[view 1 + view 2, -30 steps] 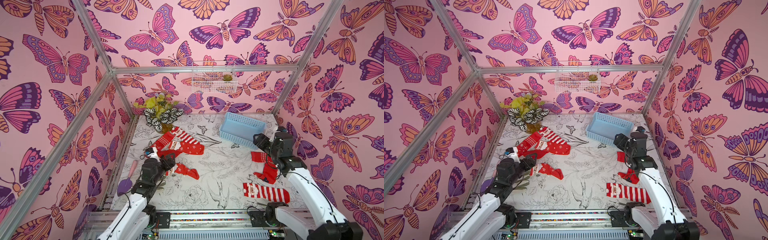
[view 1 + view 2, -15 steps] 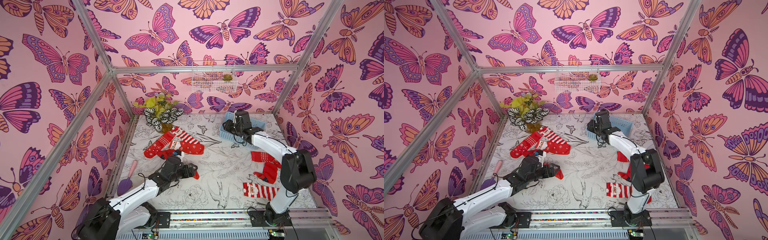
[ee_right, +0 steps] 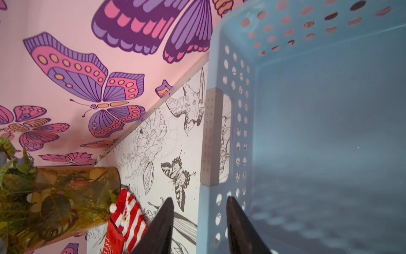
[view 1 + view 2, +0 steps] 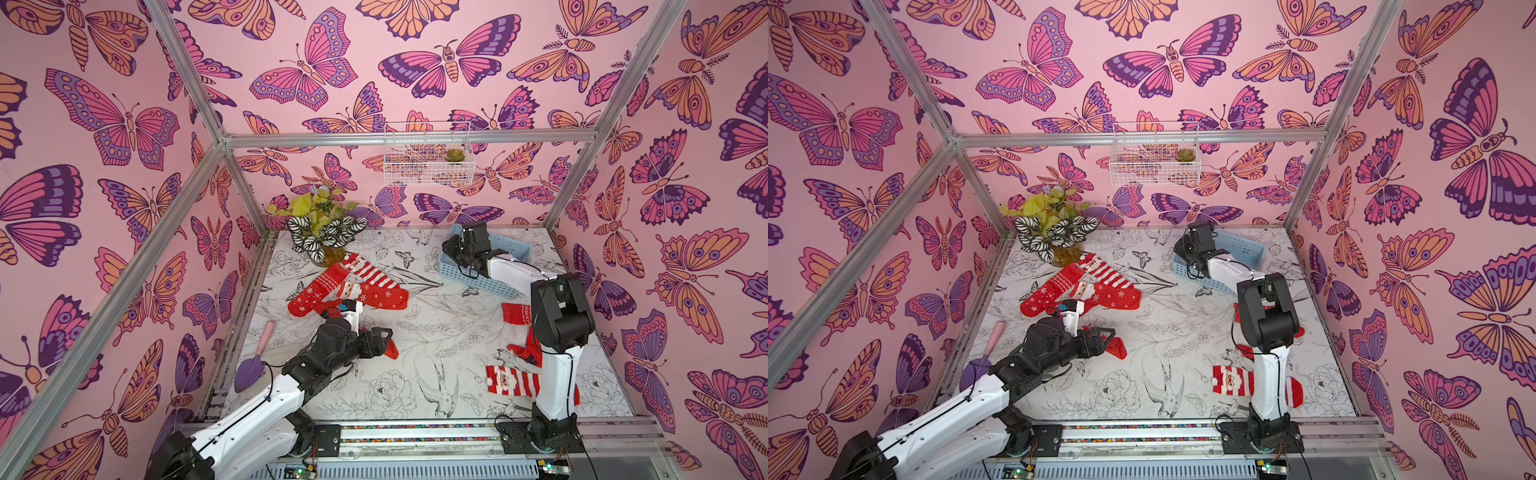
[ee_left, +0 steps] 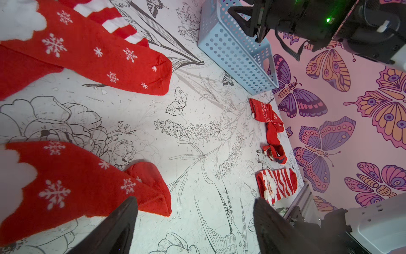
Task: Place the socks together as a pair
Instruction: Move the bin to the center of the board.
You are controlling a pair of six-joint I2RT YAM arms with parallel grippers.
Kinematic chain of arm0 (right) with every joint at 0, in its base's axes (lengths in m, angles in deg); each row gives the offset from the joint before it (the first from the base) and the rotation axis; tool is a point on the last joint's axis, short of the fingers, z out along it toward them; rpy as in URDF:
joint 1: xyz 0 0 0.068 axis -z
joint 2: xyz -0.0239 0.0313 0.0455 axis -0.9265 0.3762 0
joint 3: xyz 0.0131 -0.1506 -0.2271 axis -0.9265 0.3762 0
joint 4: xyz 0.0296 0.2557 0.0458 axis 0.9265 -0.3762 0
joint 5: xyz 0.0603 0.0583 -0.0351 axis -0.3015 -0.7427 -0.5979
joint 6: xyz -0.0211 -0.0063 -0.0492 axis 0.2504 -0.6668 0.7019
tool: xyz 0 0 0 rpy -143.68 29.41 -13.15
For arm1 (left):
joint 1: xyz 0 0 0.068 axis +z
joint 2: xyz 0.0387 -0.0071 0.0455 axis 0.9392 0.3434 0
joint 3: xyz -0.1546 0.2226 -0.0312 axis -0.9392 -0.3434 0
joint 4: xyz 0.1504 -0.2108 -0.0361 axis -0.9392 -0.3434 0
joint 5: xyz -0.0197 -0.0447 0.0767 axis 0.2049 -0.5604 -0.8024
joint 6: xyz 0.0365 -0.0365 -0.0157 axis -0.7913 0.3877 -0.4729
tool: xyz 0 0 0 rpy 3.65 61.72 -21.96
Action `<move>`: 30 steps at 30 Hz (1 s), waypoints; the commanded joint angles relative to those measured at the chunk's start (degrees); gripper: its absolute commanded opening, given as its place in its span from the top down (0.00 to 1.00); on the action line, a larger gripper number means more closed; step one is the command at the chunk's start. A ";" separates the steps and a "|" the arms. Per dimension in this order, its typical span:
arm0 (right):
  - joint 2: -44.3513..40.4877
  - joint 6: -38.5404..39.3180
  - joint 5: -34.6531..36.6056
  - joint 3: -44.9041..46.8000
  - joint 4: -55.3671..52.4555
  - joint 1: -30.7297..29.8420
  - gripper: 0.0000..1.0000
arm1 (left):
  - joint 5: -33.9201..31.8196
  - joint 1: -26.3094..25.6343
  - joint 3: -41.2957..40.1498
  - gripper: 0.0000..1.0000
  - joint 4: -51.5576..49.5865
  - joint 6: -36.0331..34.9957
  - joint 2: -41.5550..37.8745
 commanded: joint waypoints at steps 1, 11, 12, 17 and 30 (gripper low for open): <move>2.09 -2.57 1.37 -1.91 1.08 0.79 0.58 | -1.97 -0.33 -0.82 0.16 -0.50 -0.40 0.75; 7.32 -2.79 -0.97 -7.95 -0.39 1.86 0.59 | -3.38 -0.30 -0.08 0.16 -0.47 -0.53 2.71; 7.81 -3.04 -1.12 -8.54 -0.91 1.88 0.61 | -3.30 -0.36 0.03 0.16 -0.50 -0.53 2.98; 9.64 -4.20 -1.90 -10.75 -2.46 1.87 0.65 | -3.88 -0.29 0.29 0.17 -0.50 0.11 3.33; 12.06 -6.65 -3.44 -11.81 -0.41 1.79 0.79 | -5.85 -0.36 0.28 0.17 -0.51 -0.05 3.68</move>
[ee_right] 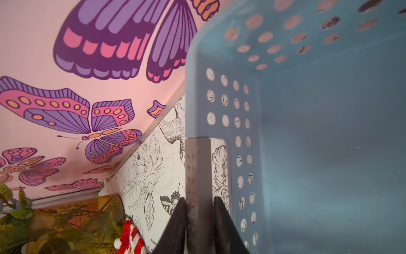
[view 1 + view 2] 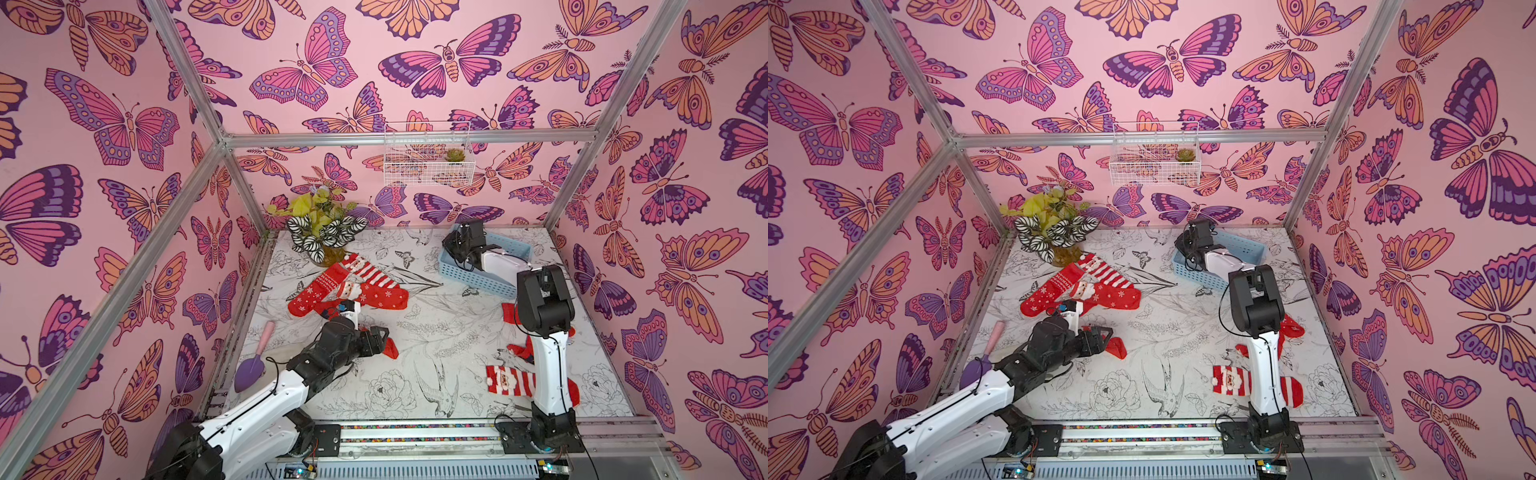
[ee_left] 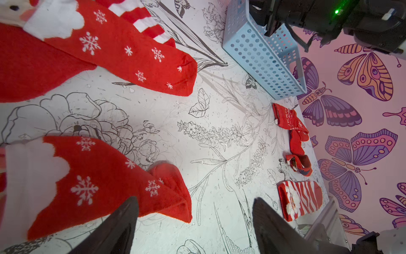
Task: Place the socks together as a pair
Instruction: Move the bin to the center of the board.
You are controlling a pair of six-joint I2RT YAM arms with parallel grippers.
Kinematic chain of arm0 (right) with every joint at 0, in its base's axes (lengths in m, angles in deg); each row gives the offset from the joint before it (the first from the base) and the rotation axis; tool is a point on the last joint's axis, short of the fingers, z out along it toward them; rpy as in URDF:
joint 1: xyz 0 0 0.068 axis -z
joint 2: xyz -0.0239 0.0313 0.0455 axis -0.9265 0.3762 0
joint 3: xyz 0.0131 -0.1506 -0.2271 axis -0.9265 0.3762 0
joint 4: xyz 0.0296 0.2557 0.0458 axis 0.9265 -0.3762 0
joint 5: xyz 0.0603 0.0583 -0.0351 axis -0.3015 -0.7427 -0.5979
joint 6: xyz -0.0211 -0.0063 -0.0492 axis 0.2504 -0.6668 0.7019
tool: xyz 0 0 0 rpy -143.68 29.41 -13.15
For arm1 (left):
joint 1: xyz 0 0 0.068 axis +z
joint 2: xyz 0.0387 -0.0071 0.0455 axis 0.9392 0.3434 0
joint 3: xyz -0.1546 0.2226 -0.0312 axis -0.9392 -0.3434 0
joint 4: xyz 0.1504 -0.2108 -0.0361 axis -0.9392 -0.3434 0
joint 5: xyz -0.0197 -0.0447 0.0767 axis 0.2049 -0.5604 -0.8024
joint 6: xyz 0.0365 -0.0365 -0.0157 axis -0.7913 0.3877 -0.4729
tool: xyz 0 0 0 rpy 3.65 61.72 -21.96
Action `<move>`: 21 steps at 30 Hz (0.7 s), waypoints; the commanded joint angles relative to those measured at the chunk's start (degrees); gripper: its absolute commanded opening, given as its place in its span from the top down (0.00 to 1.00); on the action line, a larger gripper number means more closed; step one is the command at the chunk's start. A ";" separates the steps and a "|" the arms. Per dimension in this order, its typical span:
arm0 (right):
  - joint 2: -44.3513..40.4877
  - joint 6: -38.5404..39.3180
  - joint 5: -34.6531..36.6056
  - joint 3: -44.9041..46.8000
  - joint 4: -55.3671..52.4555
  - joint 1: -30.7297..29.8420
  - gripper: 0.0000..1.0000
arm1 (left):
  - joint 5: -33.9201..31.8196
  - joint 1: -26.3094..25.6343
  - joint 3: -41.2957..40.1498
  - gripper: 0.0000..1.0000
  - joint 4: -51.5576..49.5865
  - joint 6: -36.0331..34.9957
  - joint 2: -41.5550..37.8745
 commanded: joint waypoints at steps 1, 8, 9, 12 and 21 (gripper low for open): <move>1.28 -1.08 -1.52 -1.27 -0.63 -0.09 0.79 | -1.00 -0.33 0.28 0.17 -0.30 -0.18 0.44; -1.13 -4.37 -3.01 3.35 2.23 -0.85 0.85 | -0.74 -0.32 0.27 0.17 -0.32 0.35 0.87; -1.43 -4.51 -3.30 3.73 2.57 -1.12 0.85 | -0.57 -0.32 0.27 0.17 -0.37 0.45 0.87; -2.04 -4.42 -3.78 3.69 1.90 -2.13 0.87 | -0.38 -0.32 0.29 0.17 -0.32 0.70 0.49; -6.59 -3.58 -6.45 7.60 3.25 -6.96 0.87 | -0.60 -0.37 -1.38 0.18 -0.33 1.94 -2.32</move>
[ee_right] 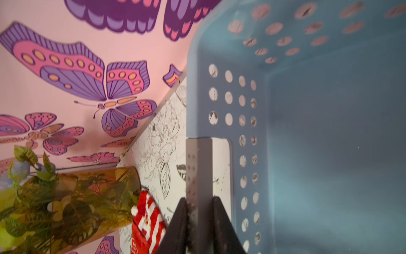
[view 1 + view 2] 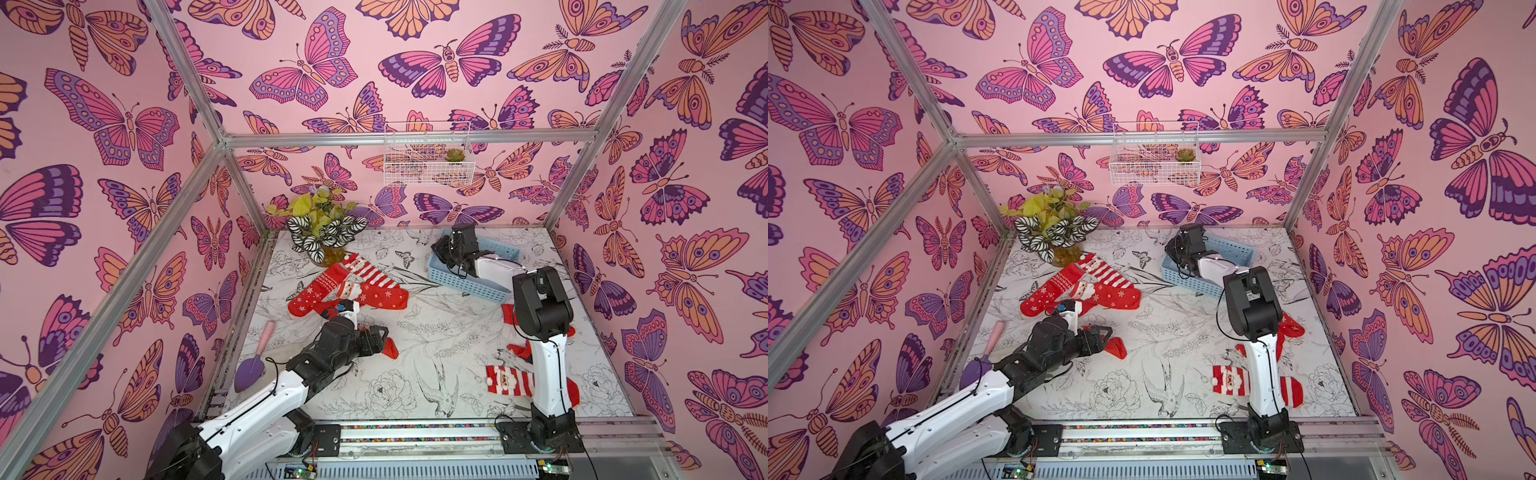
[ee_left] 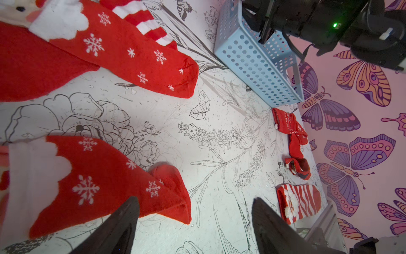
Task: Place the socks together as a pair
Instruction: Move the bin to the center of the board.
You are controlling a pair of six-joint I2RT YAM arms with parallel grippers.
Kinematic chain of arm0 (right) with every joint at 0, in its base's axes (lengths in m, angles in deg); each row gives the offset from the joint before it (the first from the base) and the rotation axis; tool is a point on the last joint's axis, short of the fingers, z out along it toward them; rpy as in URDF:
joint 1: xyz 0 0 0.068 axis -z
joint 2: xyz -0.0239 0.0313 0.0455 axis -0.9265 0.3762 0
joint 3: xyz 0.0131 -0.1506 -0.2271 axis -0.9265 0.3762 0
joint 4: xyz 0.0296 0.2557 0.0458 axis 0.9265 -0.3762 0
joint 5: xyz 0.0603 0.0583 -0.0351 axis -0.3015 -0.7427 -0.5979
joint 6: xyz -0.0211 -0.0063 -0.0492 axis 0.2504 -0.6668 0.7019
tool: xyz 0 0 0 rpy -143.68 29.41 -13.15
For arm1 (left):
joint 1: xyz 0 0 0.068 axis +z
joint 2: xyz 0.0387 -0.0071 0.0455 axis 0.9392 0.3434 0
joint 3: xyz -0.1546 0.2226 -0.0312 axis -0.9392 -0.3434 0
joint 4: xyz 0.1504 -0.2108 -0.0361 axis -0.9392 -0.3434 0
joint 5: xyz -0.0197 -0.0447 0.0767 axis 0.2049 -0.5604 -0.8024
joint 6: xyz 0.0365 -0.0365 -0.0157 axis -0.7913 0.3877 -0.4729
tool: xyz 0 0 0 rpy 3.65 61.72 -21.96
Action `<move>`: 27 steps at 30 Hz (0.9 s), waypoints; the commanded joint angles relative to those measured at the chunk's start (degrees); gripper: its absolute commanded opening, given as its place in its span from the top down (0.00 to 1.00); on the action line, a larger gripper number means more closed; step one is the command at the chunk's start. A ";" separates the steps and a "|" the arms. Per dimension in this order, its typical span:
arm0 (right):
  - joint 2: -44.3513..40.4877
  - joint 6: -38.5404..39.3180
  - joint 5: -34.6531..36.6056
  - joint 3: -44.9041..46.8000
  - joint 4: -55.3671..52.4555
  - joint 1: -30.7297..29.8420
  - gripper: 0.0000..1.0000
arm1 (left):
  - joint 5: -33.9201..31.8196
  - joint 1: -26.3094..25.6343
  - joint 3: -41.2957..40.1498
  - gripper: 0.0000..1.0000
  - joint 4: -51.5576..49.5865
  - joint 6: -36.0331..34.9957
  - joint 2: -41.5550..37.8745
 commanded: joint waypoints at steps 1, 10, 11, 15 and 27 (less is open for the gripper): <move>-4.50 -0.61 -2.29 2.44 -1.04 -2.92 0.87 | -0.27 -0.30 -1.62 0.18 -0.37 0.78 -1.92; -9.33 -2.44 -2.66 11.76 2.03 -9.75 0.87 | -1.51 -0.35 -3.10 0.19 -2.25 2.45 -7.32; -9.51 -2.23 -2.98 12.08 2.18 -10.59 0.87 | -1.50 -0.36 -4.68 0.19 -2.31 2.61 -8.03; -9.60 -0.95 -4.23 11.53 1.06 -13.65 0.87 | -2.71 -0.37 -5.62 0.19 -3.93 2.83 -11.01; -11.27 6.32 -6.63 10.23 -3.64 -18.47 0.85 | -5.98 -0.36 -6.51 0.19 -8.79 3.12 -16.56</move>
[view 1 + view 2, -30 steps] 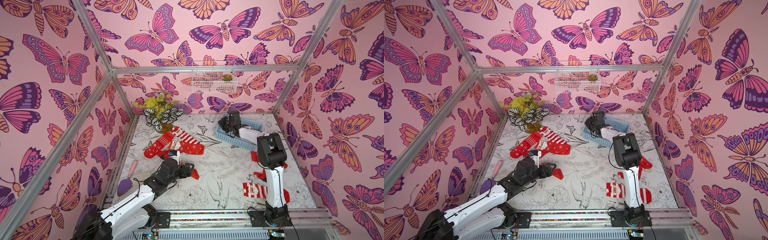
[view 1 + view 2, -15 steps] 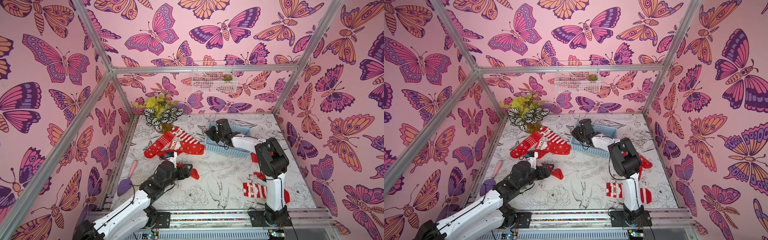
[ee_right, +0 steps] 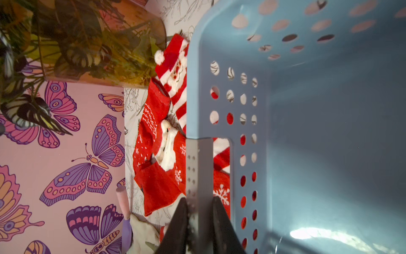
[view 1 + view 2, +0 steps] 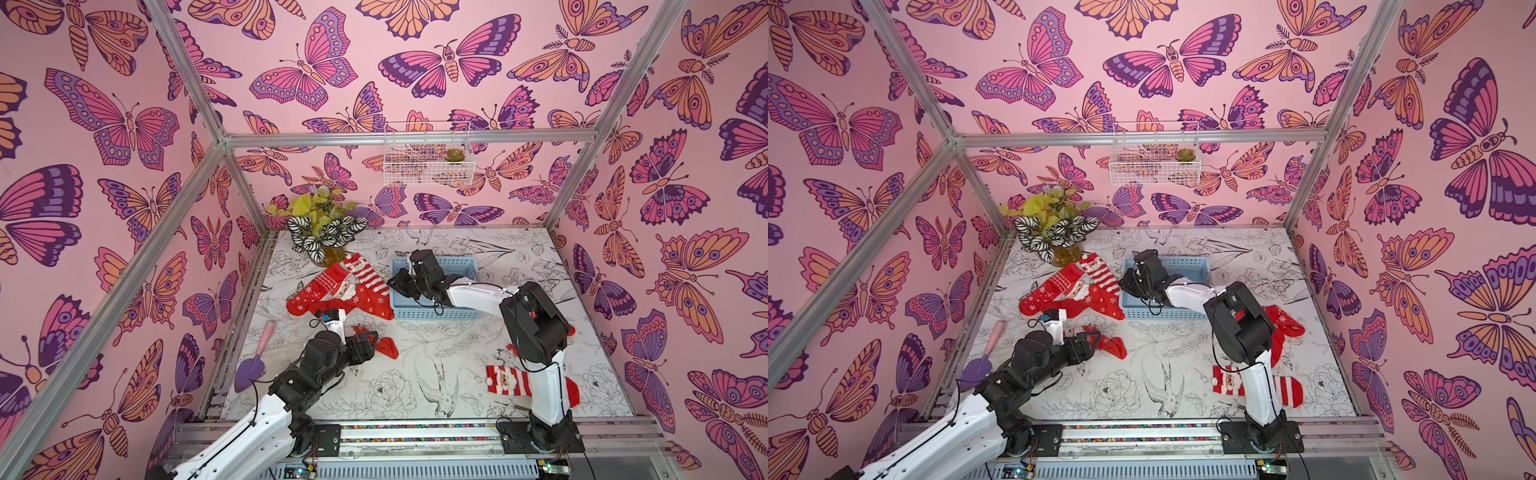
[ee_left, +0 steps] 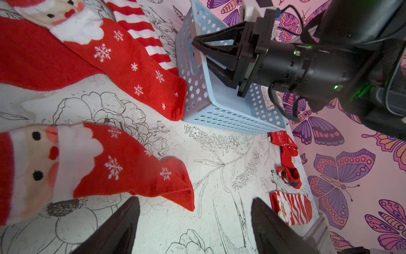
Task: Place the socks together as a pair
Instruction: Move the bin to the center of the board.
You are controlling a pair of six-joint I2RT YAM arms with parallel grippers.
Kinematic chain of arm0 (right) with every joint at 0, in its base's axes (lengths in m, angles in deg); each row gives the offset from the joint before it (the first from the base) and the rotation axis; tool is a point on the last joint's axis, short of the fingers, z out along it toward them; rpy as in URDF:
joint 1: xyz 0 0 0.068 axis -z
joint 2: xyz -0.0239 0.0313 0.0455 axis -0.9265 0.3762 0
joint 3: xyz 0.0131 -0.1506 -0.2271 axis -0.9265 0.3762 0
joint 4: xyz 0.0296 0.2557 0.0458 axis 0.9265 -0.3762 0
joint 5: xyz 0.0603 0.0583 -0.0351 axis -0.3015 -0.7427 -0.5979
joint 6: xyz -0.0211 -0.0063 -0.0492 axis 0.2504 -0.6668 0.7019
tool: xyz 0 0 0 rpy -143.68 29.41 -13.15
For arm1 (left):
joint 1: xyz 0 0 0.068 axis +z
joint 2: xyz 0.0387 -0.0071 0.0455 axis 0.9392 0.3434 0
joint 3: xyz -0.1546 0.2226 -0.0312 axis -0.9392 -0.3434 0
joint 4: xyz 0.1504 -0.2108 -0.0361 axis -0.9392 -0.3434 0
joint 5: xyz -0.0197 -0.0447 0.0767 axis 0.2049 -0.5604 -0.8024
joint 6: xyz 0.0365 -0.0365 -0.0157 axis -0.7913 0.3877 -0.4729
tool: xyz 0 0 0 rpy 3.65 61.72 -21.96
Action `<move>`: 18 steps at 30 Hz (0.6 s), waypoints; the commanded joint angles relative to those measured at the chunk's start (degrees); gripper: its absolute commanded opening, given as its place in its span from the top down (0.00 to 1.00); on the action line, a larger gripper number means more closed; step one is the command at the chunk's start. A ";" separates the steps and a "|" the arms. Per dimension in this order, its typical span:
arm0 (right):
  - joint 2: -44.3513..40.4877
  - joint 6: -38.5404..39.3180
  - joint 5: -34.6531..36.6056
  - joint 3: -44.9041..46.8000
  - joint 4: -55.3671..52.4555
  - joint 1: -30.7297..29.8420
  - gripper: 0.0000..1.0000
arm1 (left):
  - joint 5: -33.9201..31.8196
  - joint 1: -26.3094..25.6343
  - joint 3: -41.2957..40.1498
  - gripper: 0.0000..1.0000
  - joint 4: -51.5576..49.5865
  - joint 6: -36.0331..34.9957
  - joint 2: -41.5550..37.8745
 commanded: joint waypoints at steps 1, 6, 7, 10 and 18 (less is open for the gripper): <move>-3.67 2.74 -0.97 -0.92 -3.76 -0.68 0.82 | -1.96 -0.36 -1.17 0.19 -2.81 0.27 -1.22; -6.93 6.76 2.34 -1.56 -8.37 -0.87 0.59 | -1.64 -0.30 -0.78 0.19 -4.03 0.47 -1.66; -7.93 7.96 3.18 -1.87 -9.85 -1.00 0.54 | -1.36 -0.34 -0.57 0.19 -4.39 0.52 -1.72; -11.27 11.63 5.83 -2.19 -14.13 -1.30 0.47 | -0.83 -0.37 0.02 0.19 -5.84 0.71 -1.79; -26.68 18.46 13.44 8.62 -19.69 -5.11 0.49 | -1.09 -0.37 0.50 0.20 -8.99 1.45 -2.32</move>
